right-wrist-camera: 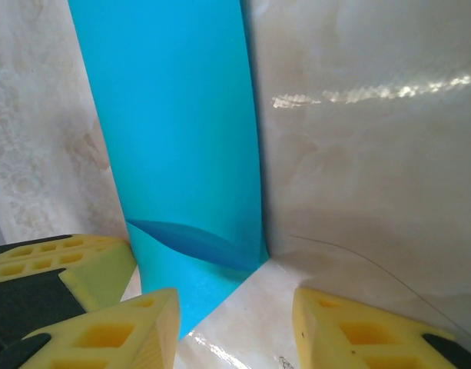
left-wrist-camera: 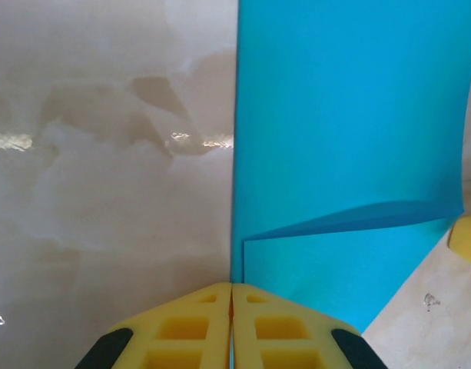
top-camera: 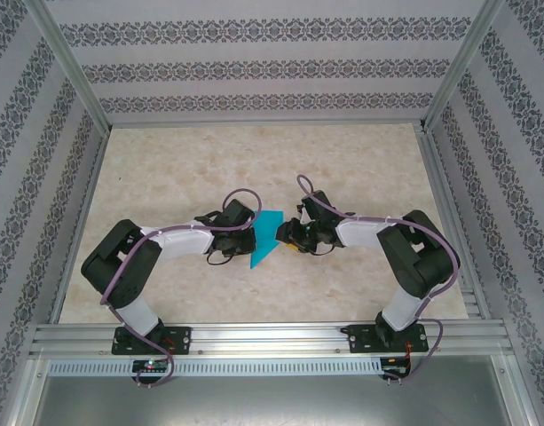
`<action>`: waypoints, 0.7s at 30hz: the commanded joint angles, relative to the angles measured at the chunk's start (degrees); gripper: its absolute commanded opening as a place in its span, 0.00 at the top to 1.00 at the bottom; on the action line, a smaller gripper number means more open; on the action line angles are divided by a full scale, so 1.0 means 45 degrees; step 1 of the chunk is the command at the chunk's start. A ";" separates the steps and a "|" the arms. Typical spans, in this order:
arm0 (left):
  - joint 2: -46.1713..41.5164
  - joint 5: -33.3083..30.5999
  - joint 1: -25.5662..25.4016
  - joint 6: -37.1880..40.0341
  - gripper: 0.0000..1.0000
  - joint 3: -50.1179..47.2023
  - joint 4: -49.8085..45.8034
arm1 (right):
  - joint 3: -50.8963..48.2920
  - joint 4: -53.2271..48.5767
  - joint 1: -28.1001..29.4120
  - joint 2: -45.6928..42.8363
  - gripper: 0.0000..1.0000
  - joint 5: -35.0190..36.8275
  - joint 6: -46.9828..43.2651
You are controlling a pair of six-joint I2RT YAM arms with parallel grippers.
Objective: Fold a paper plane with a square sheet of paper (pick it up from the middle)
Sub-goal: Fourth fold the wing at the center of the table.
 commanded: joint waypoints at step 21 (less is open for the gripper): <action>0.0482 -0.0141 -0.0079 0.0152 0.92 0.0572 -0.0854 | -0.0220 0.3139 0.0137 0.0562 0.67 -0.1211 0.1579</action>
